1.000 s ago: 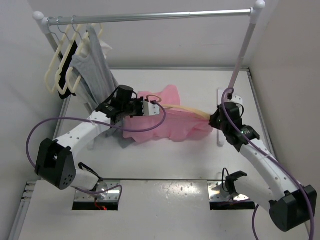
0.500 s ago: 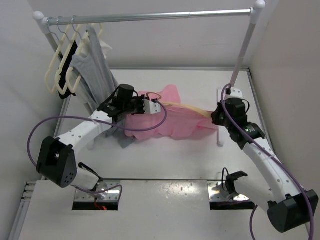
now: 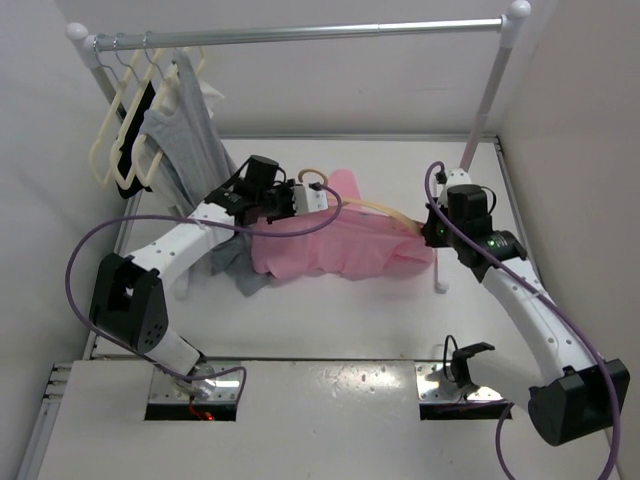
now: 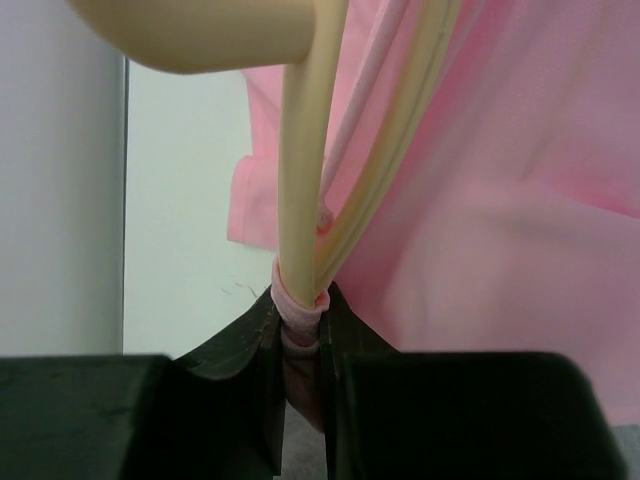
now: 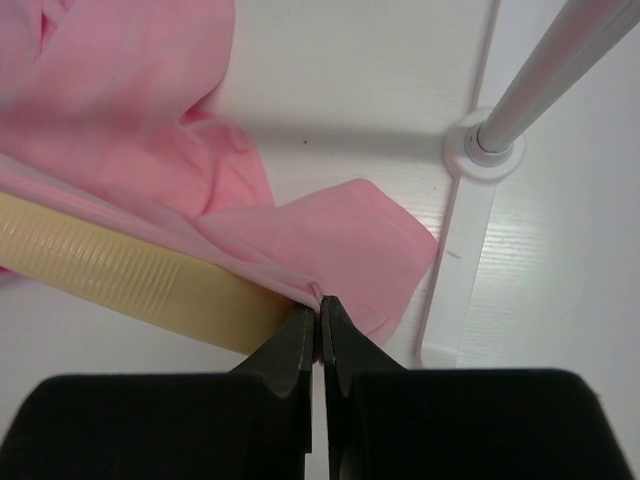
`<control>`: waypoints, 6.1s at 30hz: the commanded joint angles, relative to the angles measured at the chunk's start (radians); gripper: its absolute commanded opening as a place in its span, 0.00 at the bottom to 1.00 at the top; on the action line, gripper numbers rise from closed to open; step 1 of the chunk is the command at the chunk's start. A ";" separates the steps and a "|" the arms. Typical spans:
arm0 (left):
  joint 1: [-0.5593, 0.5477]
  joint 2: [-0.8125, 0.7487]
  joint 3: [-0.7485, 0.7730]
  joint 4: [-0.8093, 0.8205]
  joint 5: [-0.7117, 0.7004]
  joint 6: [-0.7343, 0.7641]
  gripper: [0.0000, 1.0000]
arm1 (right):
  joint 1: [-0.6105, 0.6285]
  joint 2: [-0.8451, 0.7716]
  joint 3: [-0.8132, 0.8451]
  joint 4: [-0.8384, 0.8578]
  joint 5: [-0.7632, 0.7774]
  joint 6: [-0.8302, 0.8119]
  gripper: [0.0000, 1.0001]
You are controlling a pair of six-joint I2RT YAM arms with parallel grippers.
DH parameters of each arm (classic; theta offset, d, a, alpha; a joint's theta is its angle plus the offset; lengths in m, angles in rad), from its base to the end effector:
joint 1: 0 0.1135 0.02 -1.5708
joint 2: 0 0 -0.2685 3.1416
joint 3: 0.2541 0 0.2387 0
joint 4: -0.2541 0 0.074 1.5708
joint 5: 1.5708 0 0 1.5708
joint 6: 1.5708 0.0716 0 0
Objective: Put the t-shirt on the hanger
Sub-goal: Place tshirt on hanger
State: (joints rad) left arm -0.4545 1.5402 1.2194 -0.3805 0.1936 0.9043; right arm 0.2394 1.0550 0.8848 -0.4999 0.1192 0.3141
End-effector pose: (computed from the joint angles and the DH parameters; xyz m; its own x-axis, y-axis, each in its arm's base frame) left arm 0.3176 -0.1705 0.2729 0.0840 0.8174 -0.5699 0.8036 0.2826 0.5238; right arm 0.2343 0.0484 0.2770 -0.6186 0.1648 -0.7682 0.0486 0.9839 0.1719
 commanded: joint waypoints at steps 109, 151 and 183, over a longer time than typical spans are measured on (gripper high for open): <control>0.050 0.135 -0.158 0.333 -0.617 0.097 0.00 | -0.117 -0.067 0.144 -0.255 -0.470 -0.139 0.00; -0.095 0.069 -0.198 0.345 -0.646 0.076 0.00 | -0.103 0.266 0.187 -0.158 -0.541 0.114 0.00; -0.231 0.070 0.190 -0.212 -0.166 -0.202 0.00 | -0.031 0.252 0.352 -0.178 -0.582 -0.325 0.78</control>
State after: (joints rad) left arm -0.6804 1.6463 1.3659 -0.6048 -0.0227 0.7246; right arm 0.2054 1.3445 1.2125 -0.6209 -0.4706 0.1238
